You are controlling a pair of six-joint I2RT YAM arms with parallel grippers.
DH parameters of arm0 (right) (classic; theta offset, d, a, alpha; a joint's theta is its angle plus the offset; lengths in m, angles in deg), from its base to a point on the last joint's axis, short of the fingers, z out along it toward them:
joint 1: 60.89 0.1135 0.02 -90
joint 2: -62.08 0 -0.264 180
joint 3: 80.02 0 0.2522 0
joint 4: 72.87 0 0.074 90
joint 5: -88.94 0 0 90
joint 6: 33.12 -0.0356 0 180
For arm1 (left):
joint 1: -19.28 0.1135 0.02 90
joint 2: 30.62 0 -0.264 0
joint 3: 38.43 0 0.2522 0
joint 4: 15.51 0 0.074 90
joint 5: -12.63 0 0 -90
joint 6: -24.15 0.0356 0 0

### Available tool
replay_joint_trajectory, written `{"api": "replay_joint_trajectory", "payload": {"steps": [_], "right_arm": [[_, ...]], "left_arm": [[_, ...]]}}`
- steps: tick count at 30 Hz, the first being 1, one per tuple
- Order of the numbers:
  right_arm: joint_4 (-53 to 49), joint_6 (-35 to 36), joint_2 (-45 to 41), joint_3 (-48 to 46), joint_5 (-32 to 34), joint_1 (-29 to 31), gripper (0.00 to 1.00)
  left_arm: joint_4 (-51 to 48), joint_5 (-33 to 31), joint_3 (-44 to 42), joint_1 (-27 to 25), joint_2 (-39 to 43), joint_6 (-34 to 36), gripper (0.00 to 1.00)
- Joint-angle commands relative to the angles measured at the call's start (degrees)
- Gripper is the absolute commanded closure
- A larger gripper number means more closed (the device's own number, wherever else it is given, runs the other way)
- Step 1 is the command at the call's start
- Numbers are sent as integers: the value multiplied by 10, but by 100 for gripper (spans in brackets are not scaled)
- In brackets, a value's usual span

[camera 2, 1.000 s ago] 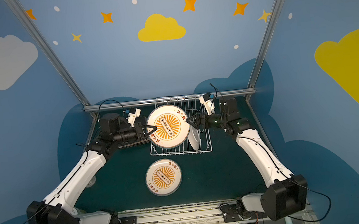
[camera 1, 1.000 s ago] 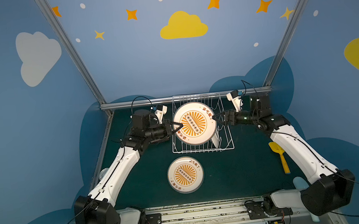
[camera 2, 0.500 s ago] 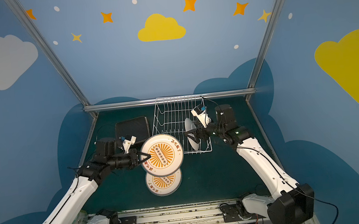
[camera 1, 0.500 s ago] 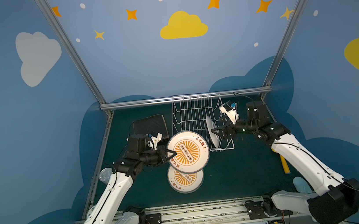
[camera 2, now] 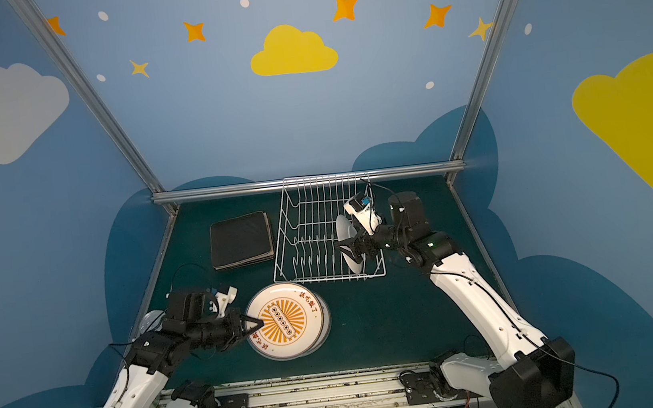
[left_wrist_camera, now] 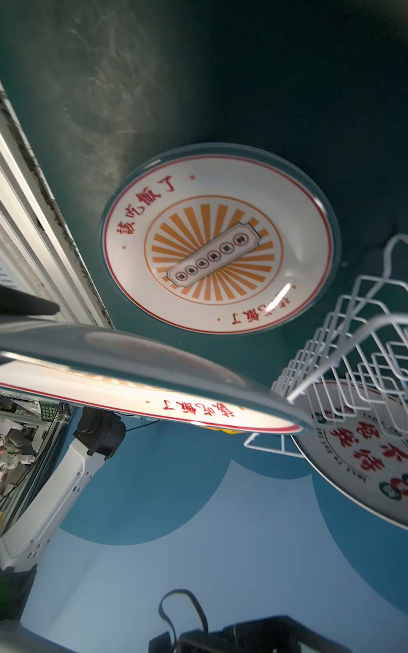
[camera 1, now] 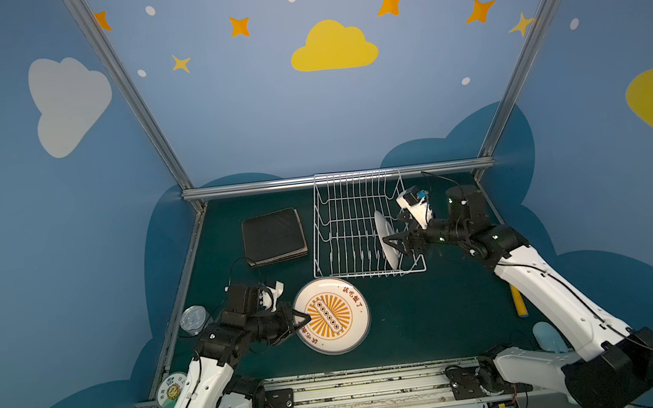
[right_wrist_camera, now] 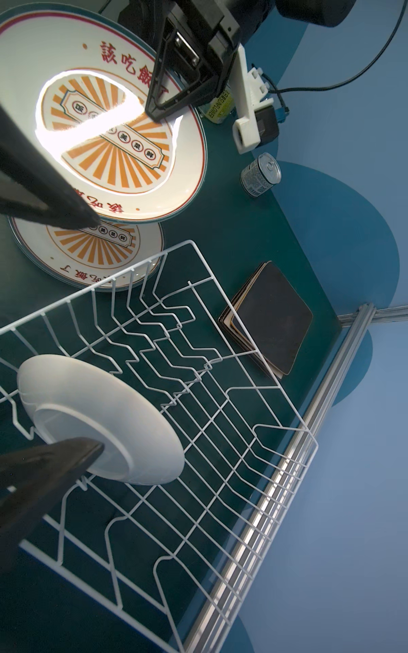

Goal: Unload the plates from the dish rack
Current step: 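Carry the printed plate toward the robot with the left gripper while right releases, then lower the plate onto the stacked printed plates and open the left gripper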

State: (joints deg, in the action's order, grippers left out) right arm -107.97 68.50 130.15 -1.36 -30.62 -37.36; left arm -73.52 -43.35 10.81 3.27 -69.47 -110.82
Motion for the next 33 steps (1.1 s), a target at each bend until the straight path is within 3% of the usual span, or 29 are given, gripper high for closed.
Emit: {"api": "replay_joint_trajectory", "payload": {"steps": [1,13,17,24,33], "right_arm": [[4,3,-14,-7,13,5,9],[8,-6,-15,-11,22,7,9],[9,-7,-15,-12,23,7,9],[29,-22,-18,-15,23,8,9],[30,-18,-21,-19,32,8,8]], "left_arm": [[-15,-8,-15,3,32,-32,97],[87,-66,-174,0,147,-197,97],[100,-78,-194,-1,162,-212,97],[162,-80,-208,-4,105,-216,93],[224,-75,-181,-22,-27,-198,89]]}}
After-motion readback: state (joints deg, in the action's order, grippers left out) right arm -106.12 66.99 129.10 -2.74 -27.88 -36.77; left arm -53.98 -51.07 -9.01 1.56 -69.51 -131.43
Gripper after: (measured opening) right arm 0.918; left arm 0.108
